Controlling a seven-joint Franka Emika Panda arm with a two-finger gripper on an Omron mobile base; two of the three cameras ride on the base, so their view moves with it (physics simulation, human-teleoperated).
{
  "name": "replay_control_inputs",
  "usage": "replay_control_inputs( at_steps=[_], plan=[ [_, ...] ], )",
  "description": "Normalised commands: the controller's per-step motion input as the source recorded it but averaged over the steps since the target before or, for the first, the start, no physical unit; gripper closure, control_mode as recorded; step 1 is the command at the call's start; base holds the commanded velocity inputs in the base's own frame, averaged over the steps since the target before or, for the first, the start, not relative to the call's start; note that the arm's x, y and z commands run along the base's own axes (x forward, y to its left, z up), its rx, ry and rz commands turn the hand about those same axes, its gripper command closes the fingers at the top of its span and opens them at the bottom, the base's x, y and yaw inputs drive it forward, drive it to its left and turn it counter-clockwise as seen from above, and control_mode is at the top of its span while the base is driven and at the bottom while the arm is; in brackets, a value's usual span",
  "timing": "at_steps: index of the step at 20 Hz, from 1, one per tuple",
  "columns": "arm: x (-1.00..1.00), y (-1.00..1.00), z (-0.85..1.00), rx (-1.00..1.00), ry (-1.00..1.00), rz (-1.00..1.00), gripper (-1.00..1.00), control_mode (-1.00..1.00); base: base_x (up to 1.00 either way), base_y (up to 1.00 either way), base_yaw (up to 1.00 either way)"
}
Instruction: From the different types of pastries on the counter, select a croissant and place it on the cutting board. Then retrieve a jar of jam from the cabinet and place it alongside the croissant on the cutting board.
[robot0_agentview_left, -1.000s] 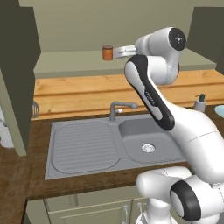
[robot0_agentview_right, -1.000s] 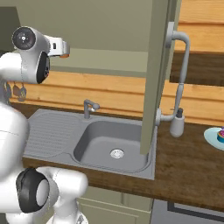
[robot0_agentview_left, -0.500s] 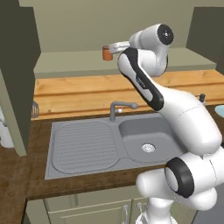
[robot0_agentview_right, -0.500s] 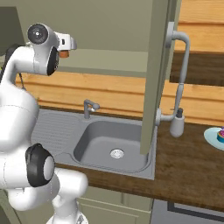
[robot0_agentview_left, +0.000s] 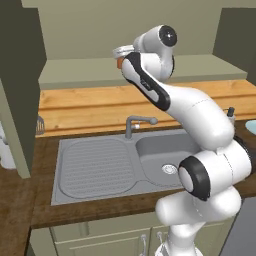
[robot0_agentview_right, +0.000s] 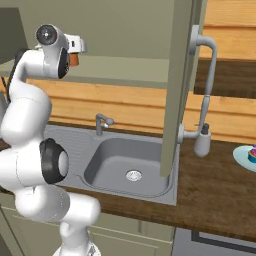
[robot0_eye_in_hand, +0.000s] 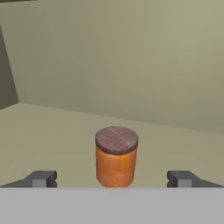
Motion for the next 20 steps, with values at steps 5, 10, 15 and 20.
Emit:
replay_control_inputs(
  at_steps=[5, 10, 15, 20],
  plan=[
    [0.26, 0.01, -0.20, -0.02, 0.00, 0.00, -1.00, -1.00, 0.00, 0.00, 0.00],
    [0.26, 0.09, -0.27, -0.07, 0.02, 0.00, -1.00, -1.00, 0.00, 0.00, 0.00],
    [0.31, 0.18, -0.15, -0.04, 0.03, 0.00, -1.00, -1.00, 0.00, 0.00, 0.00],
    [0.31, 0.04, -0.11, -0.01, 0.03, 0.00, -1.00, -1.00, 0.00, 0.00, 0.00]
  ],
)
